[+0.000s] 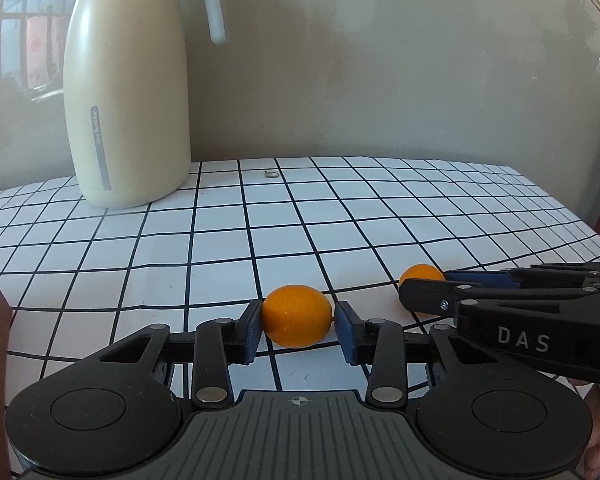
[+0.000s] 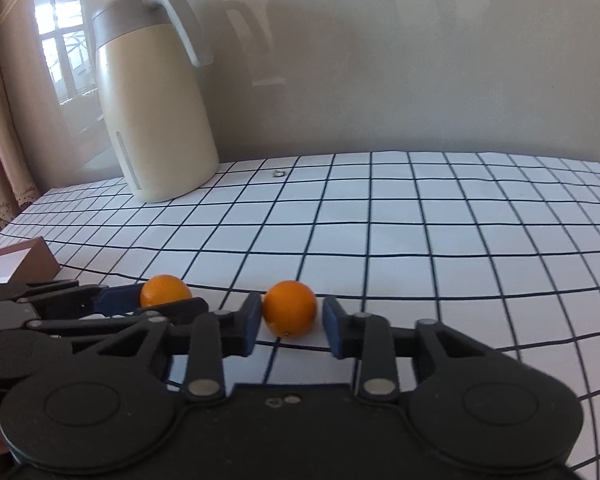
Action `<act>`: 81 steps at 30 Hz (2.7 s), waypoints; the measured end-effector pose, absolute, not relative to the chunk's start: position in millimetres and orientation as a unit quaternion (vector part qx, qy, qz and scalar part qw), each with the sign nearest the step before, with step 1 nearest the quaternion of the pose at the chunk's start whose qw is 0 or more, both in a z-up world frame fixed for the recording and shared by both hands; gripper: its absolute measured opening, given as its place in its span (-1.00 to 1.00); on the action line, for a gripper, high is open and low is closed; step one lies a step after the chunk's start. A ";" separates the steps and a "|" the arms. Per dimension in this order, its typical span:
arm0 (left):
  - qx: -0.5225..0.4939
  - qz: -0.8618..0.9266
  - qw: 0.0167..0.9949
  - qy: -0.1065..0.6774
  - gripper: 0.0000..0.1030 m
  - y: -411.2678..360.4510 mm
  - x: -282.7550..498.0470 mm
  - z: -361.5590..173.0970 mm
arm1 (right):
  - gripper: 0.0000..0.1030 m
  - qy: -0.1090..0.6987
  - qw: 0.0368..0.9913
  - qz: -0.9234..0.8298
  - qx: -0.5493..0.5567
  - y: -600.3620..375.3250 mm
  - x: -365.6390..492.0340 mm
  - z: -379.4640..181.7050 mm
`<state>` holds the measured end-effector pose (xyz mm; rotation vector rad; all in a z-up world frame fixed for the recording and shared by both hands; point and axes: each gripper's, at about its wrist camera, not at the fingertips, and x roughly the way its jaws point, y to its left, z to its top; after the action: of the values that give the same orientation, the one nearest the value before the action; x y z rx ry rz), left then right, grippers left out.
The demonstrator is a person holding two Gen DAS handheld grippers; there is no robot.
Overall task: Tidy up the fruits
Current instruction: 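Grasp an orange with the left tool while the right tool grasps the other orange, then carry both oranges over the white box with both tools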
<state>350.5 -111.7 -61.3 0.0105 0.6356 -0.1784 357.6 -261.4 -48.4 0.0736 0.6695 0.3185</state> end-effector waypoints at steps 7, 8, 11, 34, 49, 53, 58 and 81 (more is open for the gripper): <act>0.011 -0.081 0.947 0.310 -0.24 -110.9 346.2 -58.4 | -0.60 0.327 0.934 0.141 0.008 -255.6 353.8 -44.0; 0.011 -0.080 0.948 0.308 -0.24 -110.9 344.8 -56.9 | -0.60 0.324 0.936 0.140 0.005 -256.4 351.5 -42.0; 0.015 -0.075 0.951 0.300 -0.24 -110.1 336.6 -50.0 | -0.60 0.313 0.940 0.136 0.003 -259.5 344.7 -33.7; 0.017 -0.052 0.970 0.236 -0.24 -75.4 212.2 1.9 | -0.59 0.250 0.960 0.129 0.017 -260.0 226.9 19.3; 0.024 0.003 0.977 0.212 -0.24 -18.6 133.7 18.0 | -0.59 0.231 0.957 0.176 -0.003 -215.1 170.3 28.6; 0.021 0.024 0.978 0.206 -0.24 0.7 123.2 21.0 | -0.59 0.223 0.955 0.197 -0.013 -197.2 163.6 32.5; 0.013 0.046 0.978 0.202 -0.24 19.0 112.4 22.3 | -0.59 0.209 0.952 0.222 -0.025 -177.6 156.7 37.8; 0.003 0.110 0.977 0.183 -0.24 77.6 89.8 23.5 | -0.59 0.190 0.935 0.295 -0.050 -110.3 149.7 40.9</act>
<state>89.8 77.6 23.5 0.0060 0.3694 0.2211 149.7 -110.3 40.9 -0.1028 0.3876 0.6030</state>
